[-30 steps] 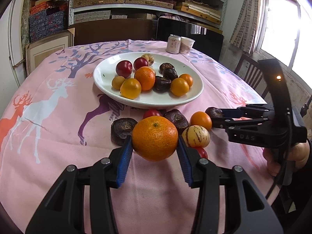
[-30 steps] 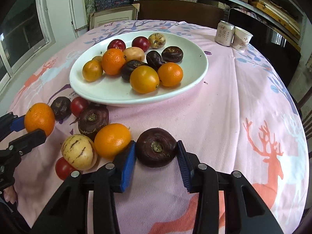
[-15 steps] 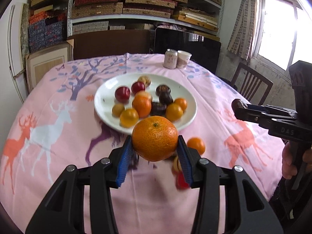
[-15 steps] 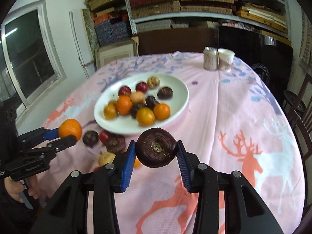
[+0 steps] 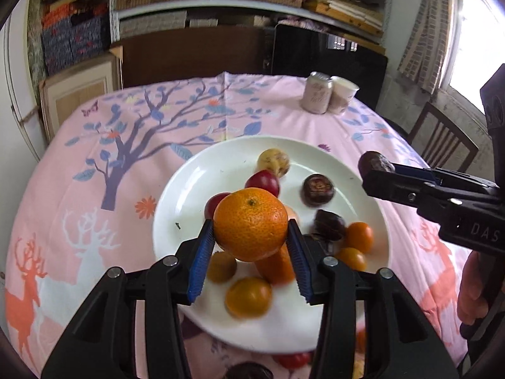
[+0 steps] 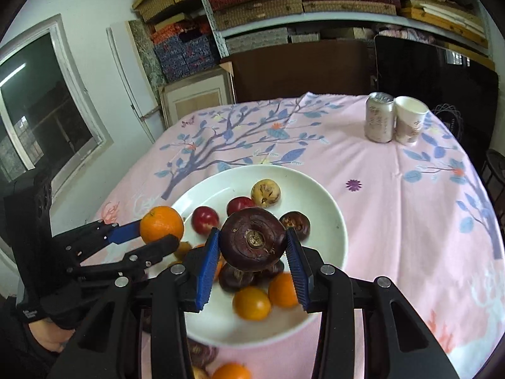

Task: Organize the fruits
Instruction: 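Lower both fruits onto the white plate and open both tools, then grasp a red tomato with the left tool while the right tool grasps the striped pepino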

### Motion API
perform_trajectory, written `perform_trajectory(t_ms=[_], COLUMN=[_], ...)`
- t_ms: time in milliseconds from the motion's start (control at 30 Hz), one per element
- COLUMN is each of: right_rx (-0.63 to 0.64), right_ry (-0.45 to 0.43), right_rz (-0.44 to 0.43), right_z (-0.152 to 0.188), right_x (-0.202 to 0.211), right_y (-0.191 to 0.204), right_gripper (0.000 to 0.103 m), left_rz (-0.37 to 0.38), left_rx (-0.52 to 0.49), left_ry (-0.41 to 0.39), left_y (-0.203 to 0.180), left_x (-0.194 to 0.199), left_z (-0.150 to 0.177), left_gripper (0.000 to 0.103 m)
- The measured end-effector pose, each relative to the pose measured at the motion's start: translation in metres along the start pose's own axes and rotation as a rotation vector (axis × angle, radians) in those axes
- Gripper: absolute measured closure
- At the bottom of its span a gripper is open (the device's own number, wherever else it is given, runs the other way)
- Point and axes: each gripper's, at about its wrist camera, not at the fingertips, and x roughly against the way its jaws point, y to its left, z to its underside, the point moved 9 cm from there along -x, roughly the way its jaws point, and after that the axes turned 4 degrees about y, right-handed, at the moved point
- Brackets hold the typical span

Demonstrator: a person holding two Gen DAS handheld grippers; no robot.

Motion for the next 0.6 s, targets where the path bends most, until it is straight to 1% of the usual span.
perform_trajectory(t_ms=[100, 133, 167, 200, 233, 300, 367, 433, 500, 600], right_rx=[-0.005, -0.004, -0.003, -0.003, -0.002, 0.005, 0.018, 0.037, 0.052, 0.068], right_ry=[0.007, 0.004, -0.006, -0.015, -0.021, -0.026, -0.031, -0.033, -0.020, 0.008], right_rz=[0.024, 0.035, 0.046, 0.044, 0.033, 0.030, 0.031, 0.023, 0.030, 0.021], right_z=[-0.007, -0.009, -0.010, -0.011, -0.009, -0.003, 0.008, 0.028, 0.050, 0.094], right_x=[-0.021, -0.025, -0.025, -0.023, -0.018, -0.008, 0.007, 0.026, 0.039, 0.054], right_y=[-0.003, -0.003, -0.004, -0.003, -0.002, 0.000, 0.003, 0.008, 0.012, 0.019], right_gripper=[0.058, 0.054, 0.048, 0.045, 0.045, 0.045, 0.045, 0.045, 0.045, 0.045], left_rz=[0.008, 0.007, 0.004, 0.000, -0.008, -0.018, -0.004, 0.009, 0.003, 0.003], left_rx=[0.036, 0.044, 0.045, 0.046, 0.046, 0.050, 0.067, 0.064, 0.034, -0.010], left_ry=[0.015, 0.008, -0.006, -0.027, -0.048, -0.103, -0.138, -0.148, -0.141, -0.137], left_y=[0.011, 0.013, 0.013, 0.014, 0.015, 0.017, 0.017, 0.015, 0.010, -0.002], left_x=[-0.014, -0.014, -0.010, -0.004, 0.005, 0.027, 0.051, 0.070, 0.085, 0.102], left_z=[-0.001, -0.002, -0.003, -0.004, -0.005, -0.004, 0.003, 0.017, 0.038, 0.068], left_gripper=[0.056, 0.053, 0.042, 0.032, 0.028, 0.018, 0.013, 0.013, 0.013, 0.013])
